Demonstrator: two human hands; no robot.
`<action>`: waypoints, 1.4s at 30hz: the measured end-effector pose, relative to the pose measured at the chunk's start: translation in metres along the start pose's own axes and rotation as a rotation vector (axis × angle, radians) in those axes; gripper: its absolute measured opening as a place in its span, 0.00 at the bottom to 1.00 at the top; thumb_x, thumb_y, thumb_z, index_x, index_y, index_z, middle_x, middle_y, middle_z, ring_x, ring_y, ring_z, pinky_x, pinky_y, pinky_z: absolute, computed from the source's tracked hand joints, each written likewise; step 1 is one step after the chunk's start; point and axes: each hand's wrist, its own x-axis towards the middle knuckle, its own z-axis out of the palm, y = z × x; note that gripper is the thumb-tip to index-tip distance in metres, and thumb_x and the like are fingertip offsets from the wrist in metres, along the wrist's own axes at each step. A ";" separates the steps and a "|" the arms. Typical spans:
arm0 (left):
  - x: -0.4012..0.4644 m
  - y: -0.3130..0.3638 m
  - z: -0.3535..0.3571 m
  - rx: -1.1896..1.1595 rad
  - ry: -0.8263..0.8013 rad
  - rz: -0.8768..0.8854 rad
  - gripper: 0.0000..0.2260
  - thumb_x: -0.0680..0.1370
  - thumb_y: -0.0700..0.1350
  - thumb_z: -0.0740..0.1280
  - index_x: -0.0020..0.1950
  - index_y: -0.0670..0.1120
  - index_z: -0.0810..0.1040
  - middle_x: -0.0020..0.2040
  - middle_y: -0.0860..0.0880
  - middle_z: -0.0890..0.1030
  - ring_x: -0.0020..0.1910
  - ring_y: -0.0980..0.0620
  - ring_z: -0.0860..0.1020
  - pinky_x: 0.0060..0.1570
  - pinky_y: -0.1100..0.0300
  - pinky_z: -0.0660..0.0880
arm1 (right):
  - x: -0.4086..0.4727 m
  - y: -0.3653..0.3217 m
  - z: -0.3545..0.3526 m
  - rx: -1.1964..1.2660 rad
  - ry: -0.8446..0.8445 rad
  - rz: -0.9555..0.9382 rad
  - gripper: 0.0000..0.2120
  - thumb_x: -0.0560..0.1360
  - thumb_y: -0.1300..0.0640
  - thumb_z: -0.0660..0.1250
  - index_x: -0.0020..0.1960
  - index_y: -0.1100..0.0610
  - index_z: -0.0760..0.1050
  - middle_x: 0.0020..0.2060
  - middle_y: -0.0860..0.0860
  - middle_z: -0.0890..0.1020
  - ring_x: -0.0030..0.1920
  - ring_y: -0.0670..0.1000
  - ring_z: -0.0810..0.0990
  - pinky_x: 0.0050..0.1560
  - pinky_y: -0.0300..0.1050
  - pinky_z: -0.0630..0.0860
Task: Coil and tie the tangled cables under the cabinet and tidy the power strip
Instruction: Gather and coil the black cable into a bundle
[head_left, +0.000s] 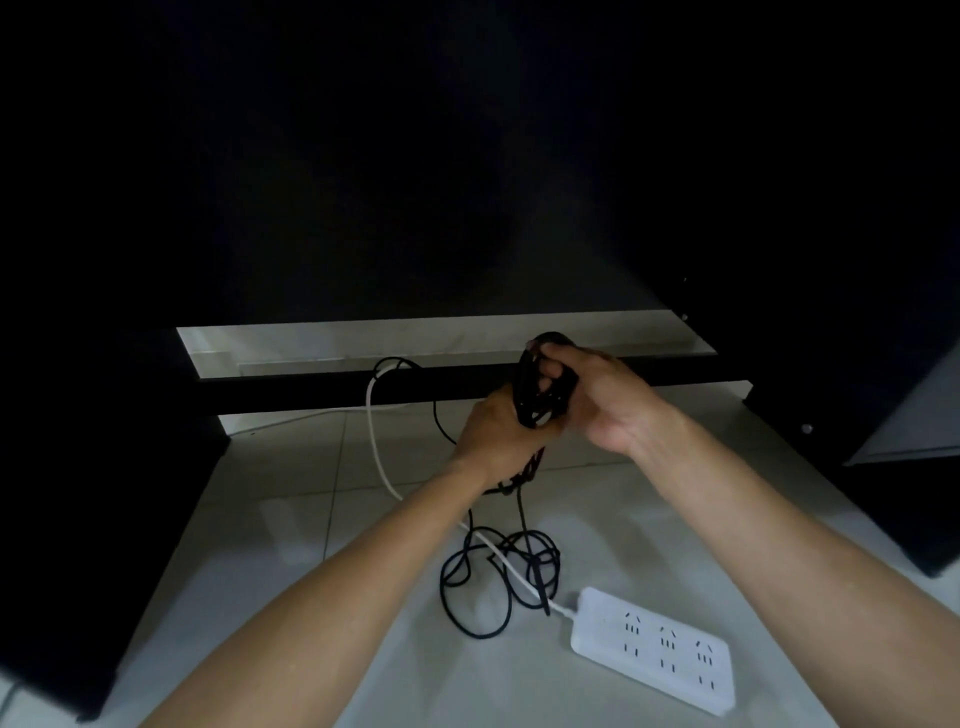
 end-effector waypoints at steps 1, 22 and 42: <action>0.001 -0.003 0.000 0.000 0.010 -0.015 0.16 0.74 0.50 0.72 0.61 0.52 0.75 0.53 0.54 0.82 0.53 0.56 0.80 0.49 0.63 0.75 | 0.001 0.000 0.000 -0.002 -0.025 0.004 0.11 0.80 0.60 0.65 0.59 0.63 0.79 0.35 0.52 0.77 0.40 0.48 0.76 0.55 0.45 0.74; 0.005 -0.015 -0.002 0.061 -0.157 -0.026 0.24 0.76 0.52 0.69 0.71 0.53 0.67 0.59 0.53 0.80 0.57 0.57 0.78 0.55 0.62 0.73 | 0.008 -0.008 -0.018 -0.738 0.007 -0.100 0.08 0.80 0.60 0.66 0.55 0.62 0.80 0.46 0.57 0.86 0.50 0.54 0.85 0.54 0.49 0.82; -0.003 -0.007 -0.004 0.050 -0.168 0.121 0.11 0.79 0.52 0.65 0.43 0.46 0.78 0.35 0.49 0.83 0.32 0.55 0.80 0.37 0.61 0.76 | 0.007 0.003 0.007 -0.463 0.323 -0.174 0.20 0.81 0.39 0.57 0.46 0.55 0.74 0.37 0.50 0.77 0.42 0.51 0.77 0.54 0.48 0.78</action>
